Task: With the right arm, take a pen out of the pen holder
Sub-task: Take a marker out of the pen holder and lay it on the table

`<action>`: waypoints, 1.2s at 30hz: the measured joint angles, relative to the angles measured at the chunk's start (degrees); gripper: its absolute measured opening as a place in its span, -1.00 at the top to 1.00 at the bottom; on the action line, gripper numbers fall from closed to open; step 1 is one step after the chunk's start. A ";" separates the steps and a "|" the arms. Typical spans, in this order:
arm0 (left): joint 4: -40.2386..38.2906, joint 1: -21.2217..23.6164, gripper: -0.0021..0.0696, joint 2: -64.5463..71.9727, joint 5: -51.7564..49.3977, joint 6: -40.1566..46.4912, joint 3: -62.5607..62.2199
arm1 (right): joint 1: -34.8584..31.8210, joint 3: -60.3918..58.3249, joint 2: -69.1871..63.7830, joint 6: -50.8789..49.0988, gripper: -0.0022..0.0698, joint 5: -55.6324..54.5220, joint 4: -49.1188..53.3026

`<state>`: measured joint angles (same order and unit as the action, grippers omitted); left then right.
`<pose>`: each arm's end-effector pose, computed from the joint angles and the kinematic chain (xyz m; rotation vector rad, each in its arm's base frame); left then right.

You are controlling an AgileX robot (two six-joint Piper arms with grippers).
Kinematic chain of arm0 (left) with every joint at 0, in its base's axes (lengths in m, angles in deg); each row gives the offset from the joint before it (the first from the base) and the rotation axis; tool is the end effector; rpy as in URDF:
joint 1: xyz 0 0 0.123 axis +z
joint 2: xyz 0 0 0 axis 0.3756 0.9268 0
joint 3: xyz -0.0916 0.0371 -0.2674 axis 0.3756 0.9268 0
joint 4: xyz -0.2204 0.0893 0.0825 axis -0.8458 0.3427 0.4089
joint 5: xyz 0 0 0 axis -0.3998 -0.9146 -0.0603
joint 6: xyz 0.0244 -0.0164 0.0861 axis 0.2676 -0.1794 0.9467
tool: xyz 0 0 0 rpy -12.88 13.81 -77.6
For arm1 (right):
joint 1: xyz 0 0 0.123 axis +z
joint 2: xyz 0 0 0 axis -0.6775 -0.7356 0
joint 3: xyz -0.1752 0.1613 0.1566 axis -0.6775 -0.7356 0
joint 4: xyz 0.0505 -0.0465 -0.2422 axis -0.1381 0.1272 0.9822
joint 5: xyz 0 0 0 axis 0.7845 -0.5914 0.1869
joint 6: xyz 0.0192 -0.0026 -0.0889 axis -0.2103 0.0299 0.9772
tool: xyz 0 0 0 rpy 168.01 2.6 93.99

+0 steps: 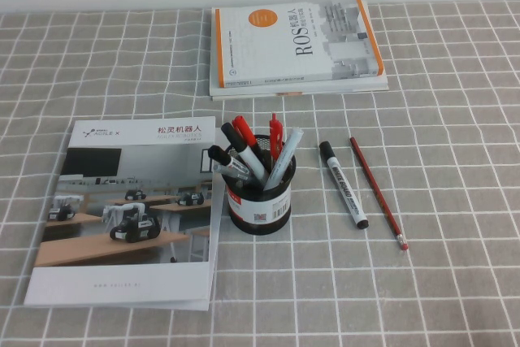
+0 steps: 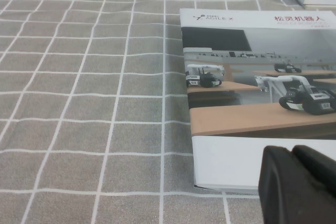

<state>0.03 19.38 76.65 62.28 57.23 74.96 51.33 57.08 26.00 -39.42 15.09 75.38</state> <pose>0.0519 -0.0048 0.1701 0.0733 1.8789 -0.0461 0.0510 0.0132 0.1703 -0.0664 1.8887 0.2448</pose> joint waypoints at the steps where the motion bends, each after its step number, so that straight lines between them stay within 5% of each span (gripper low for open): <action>1: 0.00 0.00 0.95 0.00 0.00 0.00 0.00 | 0.00 0.00 0.00 0.00 0.97 -0.31 -0.67; 21: 0.00 0.00 0.95 0.00 0.00 0.00 0.00 | 0.00 0.00 0.00 0.00 0.97 -16.17 -30.07; 36: 0.00 0.00 0.95 0.00 0.00 0.00 0.00 | 0.00 7.77 -8.28 0.00 0.97 -7.23 -35.66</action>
<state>0.03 19.38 76.65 62.28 57.23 74.96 51.33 64.84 17.72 -39.42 7.85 39.72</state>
